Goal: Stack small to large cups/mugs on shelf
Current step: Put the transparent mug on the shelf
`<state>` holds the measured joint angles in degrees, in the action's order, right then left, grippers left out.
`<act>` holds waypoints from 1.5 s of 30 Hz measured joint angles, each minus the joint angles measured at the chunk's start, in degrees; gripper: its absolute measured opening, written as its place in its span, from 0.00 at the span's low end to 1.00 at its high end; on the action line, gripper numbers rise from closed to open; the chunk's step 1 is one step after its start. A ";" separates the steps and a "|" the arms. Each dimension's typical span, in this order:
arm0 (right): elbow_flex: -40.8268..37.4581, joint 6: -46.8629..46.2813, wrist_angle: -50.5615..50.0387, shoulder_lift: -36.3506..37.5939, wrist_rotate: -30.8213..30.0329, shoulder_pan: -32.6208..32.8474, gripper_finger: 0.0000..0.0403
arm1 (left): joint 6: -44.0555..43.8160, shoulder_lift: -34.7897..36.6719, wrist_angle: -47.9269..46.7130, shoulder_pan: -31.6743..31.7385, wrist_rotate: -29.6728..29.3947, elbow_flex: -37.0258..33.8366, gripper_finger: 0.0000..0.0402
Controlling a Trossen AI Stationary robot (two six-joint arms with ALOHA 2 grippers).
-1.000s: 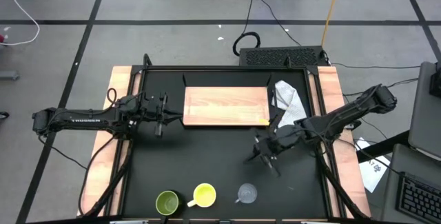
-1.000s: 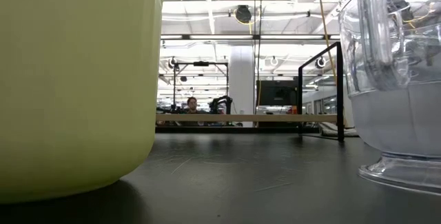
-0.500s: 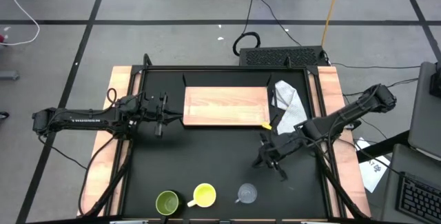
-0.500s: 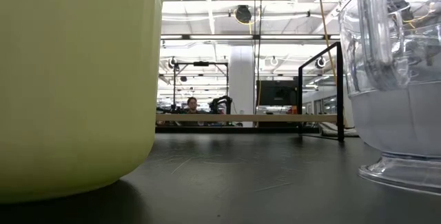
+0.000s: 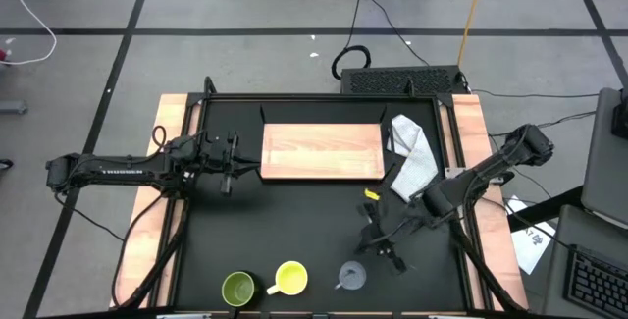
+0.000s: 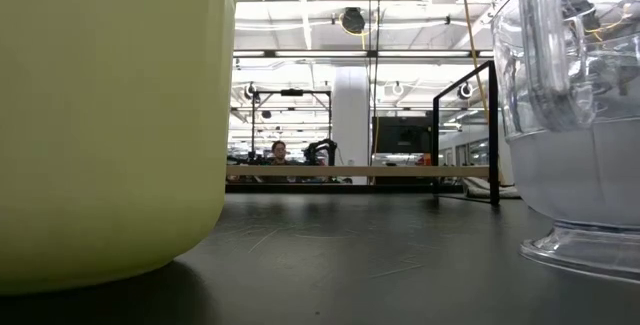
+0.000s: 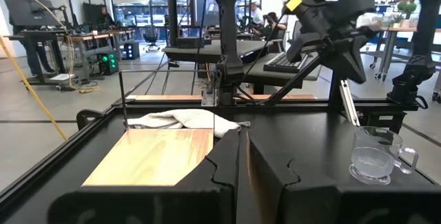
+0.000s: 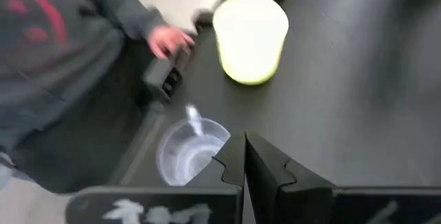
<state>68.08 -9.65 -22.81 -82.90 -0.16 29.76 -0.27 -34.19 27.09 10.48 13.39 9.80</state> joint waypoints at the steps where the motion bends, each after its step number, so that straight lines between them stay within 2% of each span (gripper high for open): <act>1: 2.22 0.16 -2.67 -1.59 -0.25 0.00 0.00 | -0.02 0.00 0.00 0.00 0.00 0.00 0.08; 4: 8.11 0.46 -10.54 -5.92 -0.31 -0.02 0.00 | -0.01 0.01 0.00 -0.02 0.00 0.00 0.08; 11: 16.39 -0.45 -19.37 -11.87 -0.07 -0.02 0.00 | -0.01 0.01 0.01 -0.02 0.00 0.00 0.08; 25: 16.60 -4.76 -19.06 -13.58 0.43 0.26 0.02 | -0.02 0.01 0.00 -0.02 0.00 0.00 0.08; 29: 16.60 -5.80 -19.02 -13.58 0.51 0.25 0.09 | 0.00 -0.01 0.00 -0.02 0.00 0.00 0.08; 39: 12.24 -5.62 -14.07 -13.58 0.63 0.20 0.40 | -0.02 0.01 0.00 -0.02 0.00 0.00 0.08; 45: 11.75 -5.83 -13.83 -13.58 0.39 0.20 0.49 | -0.01 0.01 0.00 -0.02 0.00 0.00 0.08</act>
<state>79.83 -15.48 -36.64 -96.49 0.24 29.95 -0.29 -34.17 27.09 10.46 13.39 9.80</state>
